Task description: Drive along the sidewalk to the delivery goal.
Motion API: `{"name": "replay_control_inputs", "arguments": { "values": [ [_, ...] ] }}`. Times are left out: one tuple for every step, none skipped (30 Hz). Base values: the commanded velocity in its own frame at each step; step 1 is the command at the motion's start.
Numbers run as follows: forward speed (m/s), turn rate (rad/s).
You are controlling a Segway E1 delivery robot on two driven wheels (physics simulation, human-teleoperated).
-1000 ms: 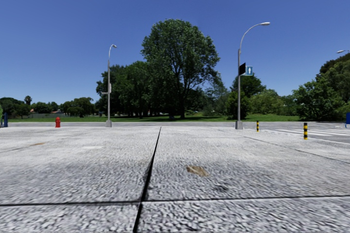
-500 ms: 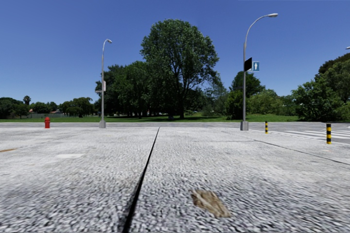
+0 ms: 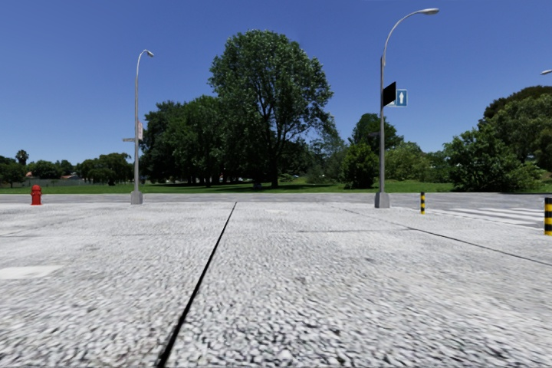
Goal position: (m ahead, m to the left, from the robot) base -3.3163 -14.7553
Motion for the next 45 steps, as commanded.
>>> {"name": "replay_control_inputs", "arguments": {
  "values": [
    [2.00,-0.59],
    [2.00,-0.59],
    [2.00,-0.59],
    [2.00,-0.59],
    [2.00,-0.59],
    [2.00,-0.59],
    [2.00,-0.59],
    [2.00,-0.59],
    [2.00,-0.59],
    [2.00,-0.59],
    [2.00,-0.59],
    [2.00,-0.59],
    [2.00,-0.59],
    [2.00,-0.59],
    [2.00,-0.59],
    [2.00,-0.59],
    [2.00,-0.59],
    [2.00,-0.59],
    [2.00,-0.59],
    [2.00,-0.59],
    [2.00,-0.59],
    [2.00,-0.59],
    [2.00,-0.59],
    [2.00,-0.57],
    [2.00,-0.41],
    [2.00,-0.41],
    [2.00,0.00],
    [2.00,0.00],
    [2.00,0.00],
    [2.00,0.00],
    [2.00,0.00],
    [2.00,0.00],
    [2.00,0.00],
    [2.00,0.00],
    [2.00,0.00],
    [2.00,0.00],
    [2.00,0.00],
    [2.00,0.00],
    [2.00,0.00],
    [2.00,0.00],
    [2.00,0.00],
    [2.00,0.00],
    [2.00,0.00],
    [2.00,0.00],
    [2.00,0.00]
  ]
}}
